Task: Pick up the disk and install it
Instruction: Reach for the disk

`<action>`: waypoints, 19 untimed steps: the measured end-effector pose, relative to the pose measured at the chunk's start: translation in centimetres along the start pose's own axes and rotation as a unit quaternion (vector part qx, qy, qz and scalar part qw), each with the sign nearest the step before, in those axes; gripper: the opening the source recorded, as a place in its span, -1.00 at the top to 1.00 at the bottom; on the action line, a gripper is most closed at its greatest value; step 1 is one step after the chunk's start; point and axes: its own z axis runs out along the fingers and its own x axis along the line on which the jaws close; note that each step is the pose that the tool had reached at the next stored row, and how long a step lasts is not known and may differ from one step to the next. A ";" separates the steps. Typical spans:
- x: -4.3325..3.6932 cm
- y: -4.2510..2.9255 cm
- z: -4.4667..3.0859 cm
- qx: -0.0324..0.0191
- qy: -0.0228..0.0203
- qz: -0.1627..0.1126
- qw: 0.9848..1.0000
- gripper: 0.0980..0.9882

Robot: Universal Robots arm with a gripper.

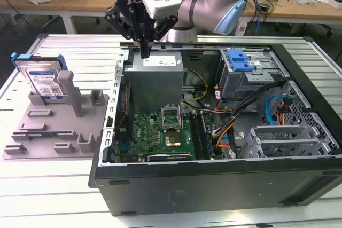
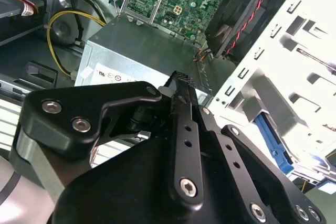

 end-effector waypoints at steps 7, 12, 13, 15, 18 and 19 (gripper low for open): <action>1.40 0.22 0.04 0.000 0.000 0.000 1.000 0.98; 2.89 0.59 0.09 0.000 0.000 0.000 1.000 0.98; 3.27 0.64 0.09 0.000 0.000 0.000 1.000 0.98; 3.99 0.68 0.10 0.000 0.000 0.000 1.000 0.98; 5.23 0.69 0.13 0.000 0.000 0.000 1.000 0.98; 5.71 0.71 0.14 0.000 0.000 0.000 1.000 0.98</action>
